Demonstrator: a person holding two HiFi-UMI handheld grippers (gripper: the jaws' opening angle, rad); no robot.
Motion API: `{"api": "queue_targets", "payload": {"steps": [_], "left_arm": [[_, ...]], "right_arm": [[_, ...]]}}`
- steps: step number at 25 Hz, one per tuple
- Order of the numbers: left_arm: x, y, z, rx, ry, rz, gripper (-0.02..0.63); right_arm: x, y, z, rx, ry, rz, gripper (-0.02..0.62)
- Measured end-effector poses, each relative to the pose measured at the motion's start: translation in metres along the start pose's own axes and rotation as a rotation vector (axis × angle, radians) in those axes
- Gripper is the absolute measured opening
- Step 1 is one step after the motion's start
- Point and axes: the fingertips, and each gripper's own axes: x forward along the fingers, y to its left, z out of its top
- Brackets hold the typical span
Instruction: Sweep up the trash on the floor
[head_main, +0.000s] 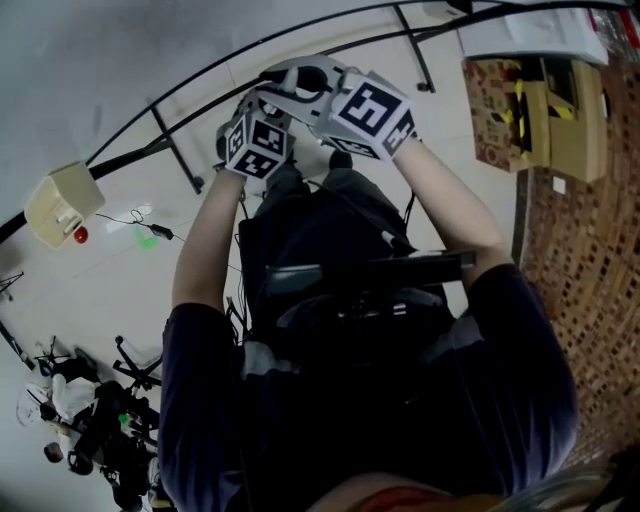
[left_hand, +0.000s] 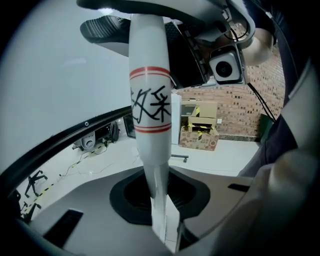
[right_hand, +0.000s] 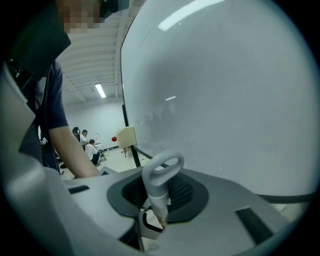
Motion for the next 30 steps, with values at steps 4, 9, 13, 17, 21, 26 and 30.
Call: {"api": "queue_targets", "payload": {"steps": [4,9,13,17,21,26,30], "left_arm": [[0.014,0.006,-0.009,-0.012,0.011,-0.002,0.060],[0.021,0.015,-0.012,-0.042,-0.025,0.047,0.063],[0.011,0.025,-0.020,-0.044,-0.003,0.100,0.077],[-0.019,0.026,-0.038,-0.110,-0.004,0.106,0.142],[-0.051,0.024,-0.052,-0.170,-0.018,0.130,0.143],[-0.037,0.034,-0.020,-0.124,-0.059,0.166,0.142],[-0.037,0.043,-0.020,-0.085,-0.028,0.175,0.143]], "right_arm": [[0.012,-0.009,-0.011,-0.015,0.039,0.001,0.086],[0.018,-0.017,-0.015,-0.012,0.046,-0.007,0.086],[0.033,-0.010,-0.009,-0.060,0.015,0.029,0.086],[0.046,-0.007,-0.011,-0.065,0.013,0.014,0.086],[0.049,-0.021,-0.013,-0.036,0.038,-0.005,0.086],[0.053,-0.037,-0.012,-0.022,0.054,-0.041,0.086],[0.059,-0.043,-0.011,0.001,0.055,-0.043,0.086]]}}
